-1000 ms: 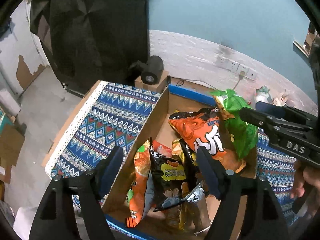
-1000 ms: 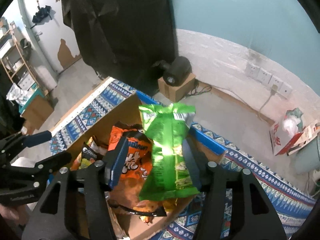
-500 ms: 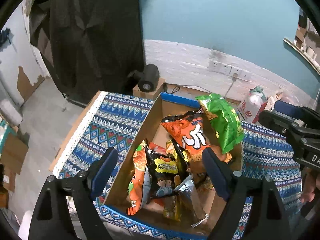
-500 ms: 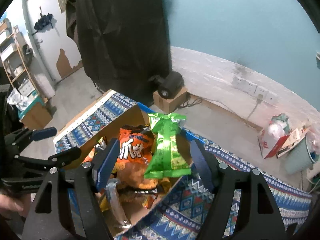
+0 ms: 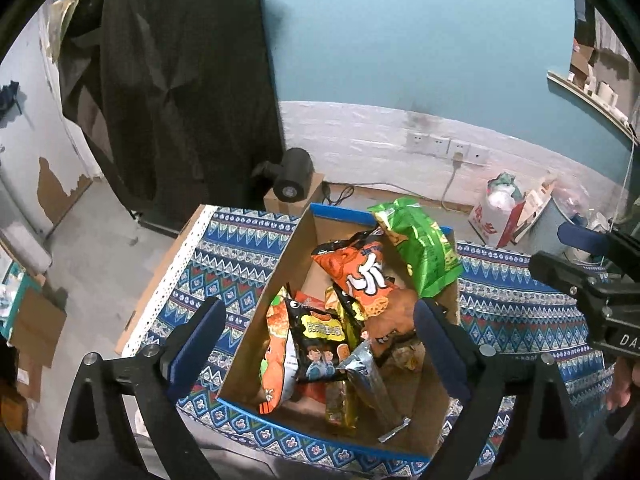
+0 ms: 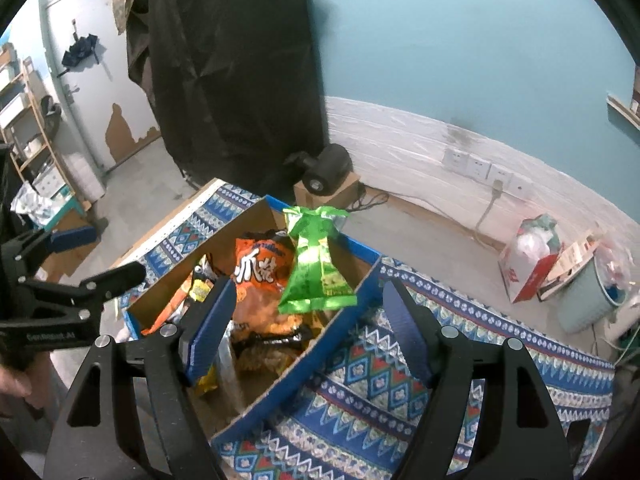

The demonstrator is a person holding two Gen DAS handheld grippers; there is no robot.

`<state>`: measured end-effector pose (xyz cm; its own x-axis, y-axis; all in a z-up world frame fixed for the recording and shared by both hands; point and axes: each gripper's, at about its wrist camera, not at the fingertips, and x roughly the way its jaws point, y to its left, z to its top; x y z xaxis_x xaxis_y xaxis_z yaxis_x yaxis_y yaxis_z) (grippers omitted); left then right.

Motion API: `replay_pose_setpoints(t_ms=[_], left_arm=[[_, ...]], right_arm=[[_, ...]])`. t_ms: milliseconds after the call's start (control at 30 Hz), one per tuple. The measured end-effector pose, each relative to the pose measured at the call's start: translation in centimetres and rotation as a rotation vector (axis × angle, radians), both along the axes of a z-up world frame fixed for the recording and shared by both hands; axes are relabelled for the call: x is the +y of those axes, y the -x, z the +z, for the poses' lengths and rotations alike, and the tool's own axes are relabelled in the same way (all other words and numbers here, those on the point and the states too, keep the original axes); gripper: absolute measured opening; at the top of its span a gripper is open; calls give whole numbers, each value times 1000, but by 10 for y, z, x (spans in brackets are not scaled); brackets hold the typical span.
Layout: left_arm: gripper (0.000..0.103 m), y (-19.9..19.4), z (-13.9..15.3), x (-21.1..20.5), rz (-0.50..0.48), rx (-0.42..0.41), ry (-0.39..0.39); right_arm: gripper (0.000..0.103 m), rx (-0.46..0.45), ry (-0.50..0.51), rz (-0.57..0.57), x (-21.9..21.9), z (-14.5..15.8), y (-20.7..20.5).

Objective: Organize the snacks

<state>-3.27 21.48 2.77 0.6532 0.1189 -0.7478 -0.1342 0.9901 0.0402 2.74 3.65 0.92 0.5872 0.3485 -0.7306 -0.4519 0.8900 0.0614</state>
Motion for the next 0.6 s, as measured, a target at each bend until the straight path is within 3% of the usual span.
replay_pose_setpoints(t_ms=[600], left_arm=[[101, 5, 6, -23, -44, -9, -43]], right_arm=[[76, -16, 1, -46, -33, 7, 16]])
